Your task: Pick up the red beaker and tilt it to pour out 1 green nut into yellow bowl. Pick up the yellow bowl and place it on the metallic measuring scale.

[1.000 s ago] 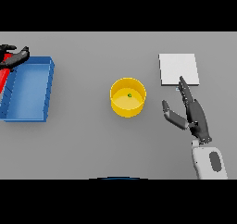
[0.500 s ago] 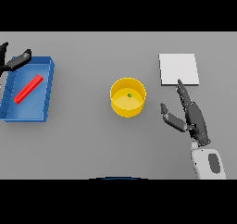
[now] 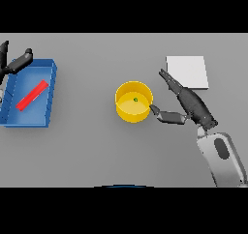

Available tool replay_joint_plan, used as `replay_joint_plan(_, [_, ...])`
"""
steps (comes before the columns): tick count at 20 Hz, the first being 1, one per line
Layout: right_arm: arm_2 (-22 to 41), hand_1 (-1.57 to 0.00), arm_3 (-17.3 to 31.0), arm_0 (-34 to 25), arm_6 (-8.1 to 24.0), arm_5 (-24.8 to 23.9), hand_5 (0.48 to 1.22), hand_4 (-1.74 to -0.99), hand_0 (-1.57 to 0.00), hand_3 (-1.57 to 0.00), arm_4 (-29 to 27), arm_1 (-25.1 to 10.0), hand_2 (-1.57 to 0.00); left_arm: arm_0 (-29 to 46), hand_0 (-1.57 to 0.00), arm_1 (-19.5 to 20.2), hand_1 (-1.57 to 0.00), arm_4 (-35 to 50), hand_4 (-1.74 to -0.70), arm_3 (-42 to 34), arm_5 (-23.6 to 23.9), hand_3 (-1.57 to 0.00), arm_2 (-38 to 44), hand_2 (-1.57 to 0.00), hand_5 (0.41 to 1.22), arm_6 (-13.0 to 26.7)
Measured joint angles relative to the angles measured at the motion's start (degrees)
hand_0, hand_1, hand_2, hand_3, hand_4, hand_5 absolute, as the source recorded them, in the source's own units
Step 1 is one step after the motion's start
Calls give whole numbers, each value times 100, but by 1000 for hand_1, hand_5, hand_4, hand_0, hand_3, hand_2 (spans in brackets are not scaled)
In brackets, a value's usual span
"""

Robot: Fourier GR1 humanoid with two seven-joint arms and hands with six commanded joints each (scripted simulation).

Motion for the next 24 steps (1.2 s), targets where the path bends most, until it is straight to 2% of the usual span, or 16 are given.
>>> replay_joint_plan(2, [249,1,168,-228,61,133,638,-1243,-2,1,384,-196,1,30,-3,28,-2,12,-744,5,-35,-1,4,-2,709,-47])
replay_joint_plan(5, [823,1,300,-763,-71,363,616,-1227,0,1,1103,-463,1,46,-1,-32,-1,32,-748,0,-3,0,-6,0,712,-52])
replay_joint_plan(6, [935,1,349,-896,-61,448,616,-1229,0,1,1223,-504,1,79,-1,11,0,36,-751,-46,-6,0,-7,0,713,-58])
replay_joint_plan(9, [1237,1,539,-1262,-342,820,625,-1231,0,1,1447,-730,1,96,0,-26,0,56,-755,3,-5,1,27,0,716,-225])
replay_joint_plan(11, [1459,1,668,-1542,-291,1053,636,-1218,1,1,1607,-735,1,97,1,-61,1,91,-758,-10,15,1,46,1,717,-244])
replay_joint_plan(14, [1702,1,959,-1815,-413,1177,645,-1212,1,1,1807,-726,1,94,1,-31,1,166,-773,-17,17,1,117,1,721,-240])
replay_joint_plan(16, [1816,1,988,-1863,-500,1338,651,-1217,1,1,1845,-769,1,151,1,-25,1,213,-783,21,3,1,166,1,722,-363])
replay_joint_plan(20, [2033,1,1350,-1997,-722,1277,660,-1234,1,1,2046,-723,1,175,1,-25,1,222,-795,80,-26,1,186,1,728,-459])
replay_joint_plan(24, [2253,1,1629,-2141,-757,1358,676,-1260,1,1,2220,-657,1,117,1,-46,1,253,-798,62,-74,1,194,1,724,-438])
